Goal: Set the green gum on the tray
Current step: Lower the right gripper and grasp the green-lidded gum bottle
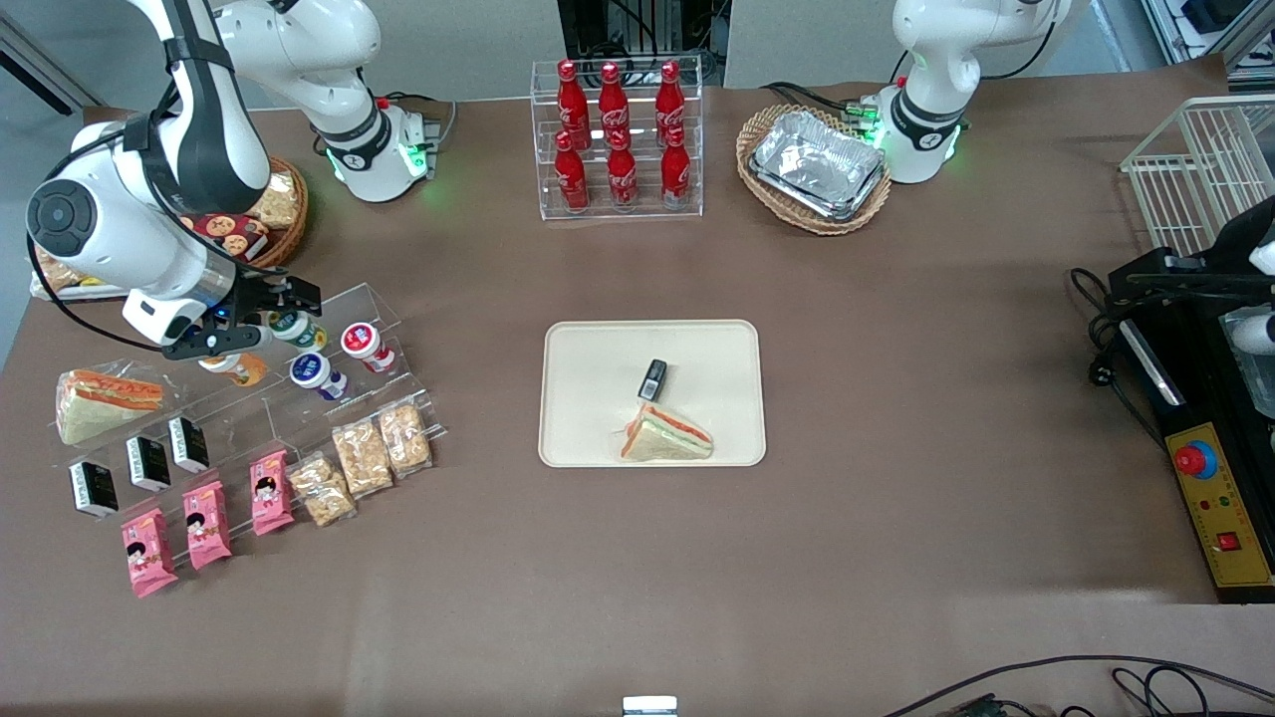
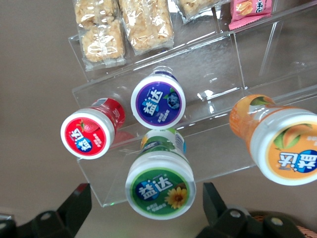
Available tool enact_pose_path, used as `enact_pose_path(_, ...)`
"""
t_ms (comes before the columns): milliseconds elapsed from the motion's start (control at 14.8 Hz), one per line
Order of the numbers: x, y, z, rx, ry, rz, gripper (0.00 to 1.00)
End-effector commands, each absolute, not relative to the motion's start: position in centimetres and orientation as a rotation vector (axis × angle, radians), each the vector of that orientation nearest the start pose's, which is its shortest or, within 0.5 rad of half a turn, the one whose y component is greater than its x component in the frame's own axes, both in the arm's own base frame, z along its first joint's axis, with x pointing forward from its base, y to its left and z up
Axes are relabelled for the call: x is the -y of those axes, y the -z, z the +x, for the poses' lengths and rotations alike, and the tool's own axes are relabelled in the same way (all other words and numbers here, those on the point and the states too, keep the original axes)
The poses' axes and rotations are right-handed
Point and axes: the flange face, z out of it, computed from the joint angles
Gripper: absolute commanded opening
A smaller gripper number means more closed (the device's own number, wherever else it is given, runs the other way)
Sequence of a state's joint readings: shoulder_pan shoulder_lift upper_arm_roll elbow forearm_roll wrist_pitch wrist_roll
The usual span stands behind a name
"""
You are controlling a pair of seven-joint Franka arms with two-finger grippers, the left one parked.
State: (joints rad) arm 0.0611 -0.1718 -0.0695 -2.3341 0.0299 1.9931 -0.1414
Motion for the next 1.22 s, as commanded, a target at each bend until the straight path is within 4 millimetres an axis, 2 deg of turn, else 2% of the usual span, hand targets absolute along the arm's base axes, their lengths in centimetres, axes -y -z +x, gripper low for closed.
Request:
enact_pose_path(0, 0.5, -38.6, 45.8, 0.195, -0.222, -3.074, 0.98)
enact_pose_path(136, 0.5, -38.0, 45.5, 0.196, -0.22, -3.076, 0.94)
enact_pose_path(475, 1.2, -37.8, 45.7, 0.289, -0.202, -3.064, 0.4)
enact_pose_path(814, 1.3, -38.9, 45.6, 0.325, -0.214, -3.056, 0.29)
enact_pose_path(1017, 1.2, -41.4, 46.6, 0.325, -0.244, -3.051, 0.28)
enact_pose_path(1153, 0.9, -44.0, 47.4, 0.32, -0.263, -3.048, 0.28)
